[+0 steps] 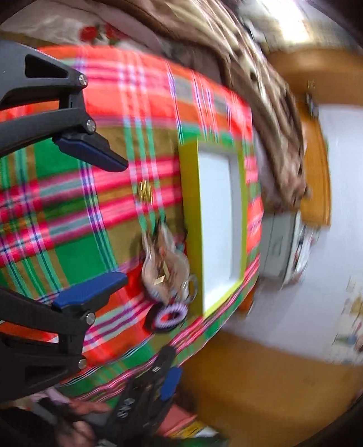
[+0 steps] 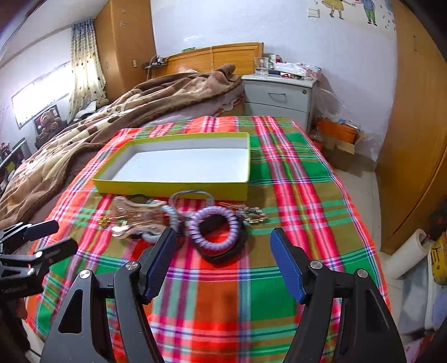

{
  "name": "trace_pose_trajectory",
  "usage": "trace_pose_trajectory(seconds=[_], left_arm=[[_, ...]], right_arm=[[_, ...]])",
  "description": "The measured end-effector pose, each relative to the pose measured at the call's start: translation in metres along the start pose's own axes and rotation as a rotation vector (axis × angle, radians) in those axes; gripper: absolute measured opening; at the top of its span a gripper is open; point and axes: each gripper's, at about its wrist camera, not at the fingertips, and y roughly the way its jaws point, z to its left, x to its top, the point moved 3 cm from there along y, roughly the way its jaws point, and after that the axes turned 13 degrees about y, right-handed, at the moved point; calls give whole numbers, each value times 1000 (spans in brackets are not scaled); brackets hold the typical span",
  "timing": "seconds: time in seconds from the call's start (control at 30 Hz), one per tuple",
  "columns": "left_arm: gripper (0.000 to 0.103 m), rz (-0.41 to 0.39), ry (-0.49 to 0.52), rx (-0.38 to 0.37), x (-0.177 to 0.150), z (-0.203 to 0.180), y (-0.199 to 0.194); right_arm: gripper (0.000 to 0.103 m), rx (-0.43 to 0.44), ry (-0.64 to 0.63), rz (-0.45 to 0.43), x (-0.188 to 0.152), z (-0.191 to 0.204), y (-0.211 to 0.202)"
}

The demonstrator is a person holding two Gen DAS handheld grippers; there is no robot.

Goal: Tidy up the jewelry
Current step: 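Grasp the clear claw hair clip with the left tool while the right tool grasps the purple coil hair tie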

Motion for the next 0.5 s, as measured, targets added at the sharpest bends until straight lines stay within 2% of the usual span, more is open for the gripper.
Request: trace_pose_trajectory(seconds=[0.1, 0.23, 0.33, 0.5], left_arm=[[76, 9, 40, -75, 12, -6, 13], [76, -6, 97, -93, 30, -16, 20], [76, 31, 158, -122, 38, -25, 35], [76, 67, 239, -115, 43, -34, 51]], right_arm=[[70, 3, 5, 17, 5, -9, 7], [70, -16, 13, 44, 11, -21, 21], [70, -3, 8, 70, 13, -23, 31], [70, -9, 19, 112, 14, -31, 47]])
